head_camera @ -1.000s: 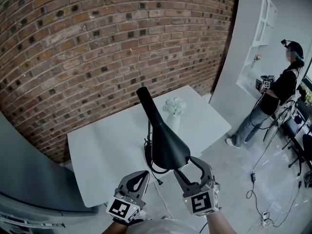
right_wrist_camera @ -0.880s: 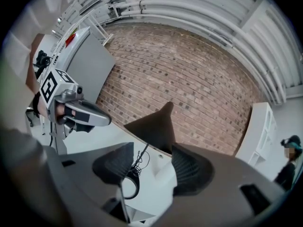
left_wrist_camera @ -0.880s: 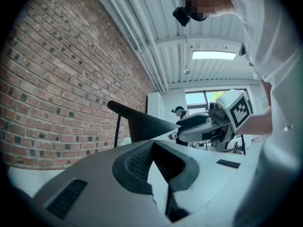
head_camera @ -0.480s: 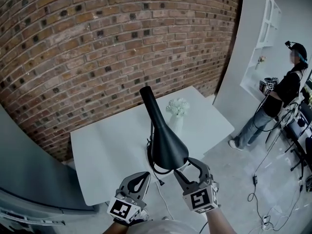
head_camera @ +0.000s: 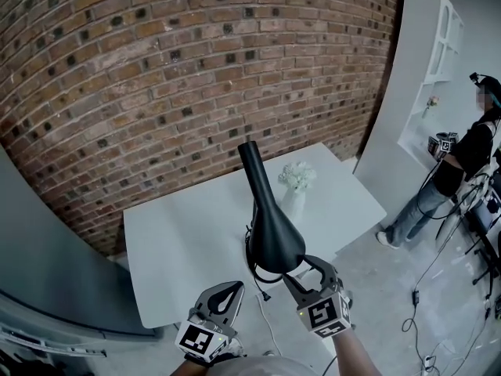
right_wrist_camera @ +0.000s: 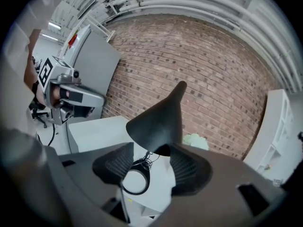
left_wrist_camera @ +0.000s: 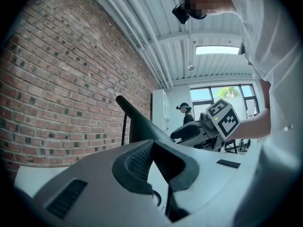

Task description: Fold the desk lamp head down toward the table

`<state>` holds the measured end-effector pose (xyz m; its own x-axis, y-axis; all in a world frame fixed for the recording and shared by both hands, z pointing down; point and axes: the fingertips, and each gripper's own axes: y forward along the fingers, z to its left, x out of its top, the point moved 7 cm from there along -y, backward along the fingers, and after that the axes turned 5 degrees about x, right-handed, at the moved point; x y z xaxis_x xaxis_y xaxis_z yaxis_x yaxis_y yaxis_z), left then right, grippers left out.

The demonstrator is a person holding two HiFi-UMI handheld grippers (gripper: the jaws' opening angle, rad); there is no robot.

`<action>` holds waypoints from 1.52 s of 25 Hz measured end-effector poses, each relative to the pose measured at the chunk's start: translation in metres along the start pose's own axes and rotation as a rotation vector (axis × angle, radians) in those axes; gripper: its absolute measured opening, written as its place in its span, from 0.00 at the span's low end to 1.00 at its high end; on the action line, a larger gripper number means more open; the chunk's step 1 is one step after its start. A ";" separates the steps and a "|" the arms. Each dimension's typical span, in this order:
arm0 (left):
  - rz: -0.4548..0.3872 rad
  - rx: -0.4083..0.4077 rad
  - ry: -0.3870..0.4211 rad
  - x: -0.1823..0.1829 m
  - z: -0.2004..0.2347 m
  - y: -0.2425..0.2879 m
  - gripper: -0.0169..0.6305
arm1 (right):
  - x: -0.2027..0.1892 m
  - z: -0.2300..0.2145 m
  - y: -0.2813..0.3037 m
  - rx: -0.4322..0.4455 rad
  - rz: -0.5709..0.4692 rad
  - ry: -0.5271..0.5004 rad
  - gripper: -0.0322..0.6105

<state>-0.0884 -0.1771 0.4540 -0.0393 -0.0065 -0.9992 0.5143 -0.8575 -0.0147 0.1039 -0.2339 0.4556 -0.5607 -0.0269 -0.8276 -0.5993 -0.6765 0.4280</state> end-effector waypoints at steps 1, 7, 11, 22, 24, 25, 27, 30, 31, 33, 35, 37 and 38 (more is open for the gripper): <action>0.001 0.003 0.000 0.000 0.000 -0.001 0.04 | -0.001 0.000 0.002 0.007 0.003 -0.001 0.43; 0.013 0.023 -0.005 -0.003 0.004 -0.006 0.04 | -0.007 -0.002 0.015 0.031 0.021 0.002 0.43; 0.022 0.029 -0.007 -0.004 0.006 -0.008 0.04 | -0.008 -0.003 0.023 0.045 0.038 -0.005 0.43; 0.034 0.023 -0.019 -0.009 0.011 -0.007 0.04 | -0.013 -0.002 0.037 0.046 0.069 -0.017 0.43; 0.035 0.022 -0.021 -0.010 0.012 -0.006 0.04 | -0.013 -0.003 0.039 0.045 0.072 -0.016 0.43; 0.035 0.023 -0.023 -0.010 0.013 -0.006 0.04 | -0.013 -0.003 0.040 0.045 0.074 -0.016 0.43; 0.036 0.024 -0.025 -0.011 0.015 -0.006 0.04 | -0.014 -0.003 0.042 0.045 0.077 -0.016 0.43; 0.038 0.022 -0.029 -0.013 0.018 -0.006 0.04 | -0.016 -0.002 0.046 0.047 0.089 -0.020 0.43; 0.037 0.021 -0.031 -0.013 0.018 -0.005 0.04 | -0.017 -0.002 0.048 0.048 0.094 -0.022 0.43; 0.037 0.019 -0.033 -0.014 0.020 -0.005 0.04 | -0.017 -0.002 0.050 0.048 0.103 -0.023 0.43; 0.036 0.019 -0.036 -0.014 0.023 -0.005 0.04 | -0.017 -0.002 0.052 0.046 0.107 -0.021 0.43; 0.033 0.020 -0.040 -0.014 0.027 -0.005 0.04 | -0.016 -0.002 0.055 0.044 0.111 -0.020 0.43; 0.033 0.021 -0.042 -0.014 0.028 -0.005 0.04 | -0.016 -0.002 0.056 0.044 0.114 -0.020 0.43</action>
<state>-0.1144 -0.1871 0.4695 -0.0586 -0.0560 -0.9967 0.4981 -0.8669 0.0194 0.0805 -0.2726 0.4920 -0.6378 -0.0871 -0.7653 -0.5552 -0.6367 0.5351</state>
